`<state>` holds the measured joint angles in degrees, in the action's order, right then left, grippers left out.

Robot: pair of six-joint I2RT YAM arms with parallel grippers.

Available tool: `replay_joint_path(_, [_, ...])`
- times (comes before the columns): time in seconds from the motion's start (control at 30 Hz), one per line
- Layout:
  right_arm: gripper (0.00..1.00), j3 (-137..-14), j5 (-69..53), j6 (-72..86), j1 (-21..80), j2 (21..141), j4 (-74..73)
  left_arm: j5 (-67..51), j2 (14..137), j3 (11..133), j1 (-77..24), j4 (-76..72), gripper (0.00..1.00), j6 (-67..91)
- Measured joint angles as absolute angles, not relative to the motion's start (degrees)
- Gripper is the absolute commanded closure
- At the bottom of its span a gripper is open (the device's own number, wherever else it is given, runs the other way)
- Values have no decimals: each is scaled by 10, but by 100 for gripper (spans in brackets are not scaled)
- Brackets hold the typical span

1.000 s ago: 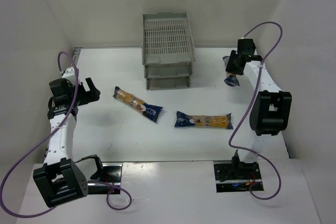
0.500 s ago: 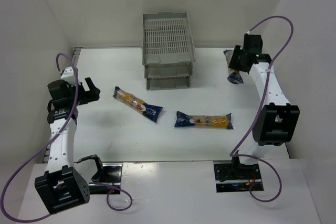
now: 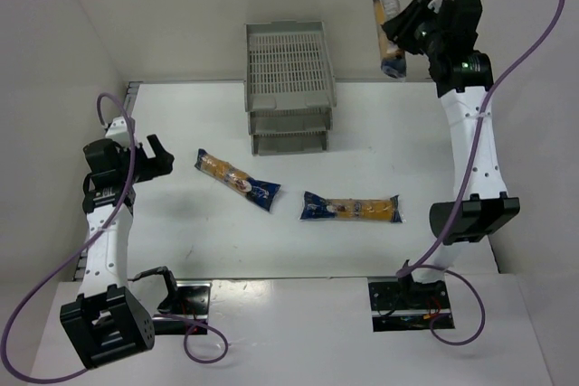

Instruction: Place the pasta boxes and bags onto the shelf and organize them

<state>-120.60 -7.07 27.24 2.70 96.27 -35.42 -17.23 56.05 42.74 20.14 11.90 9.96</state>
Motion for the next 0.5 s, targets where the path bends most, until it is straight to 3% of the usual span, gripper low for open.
replay_joint_path(0.2, [100,-1318,-33,318,126,1039,-362,-166,565,427,201,119,1,121])
replay_joint_path(0.5, [100,-1384,92,309,251,1166,-384,-156,565,427,201,119,1,125])
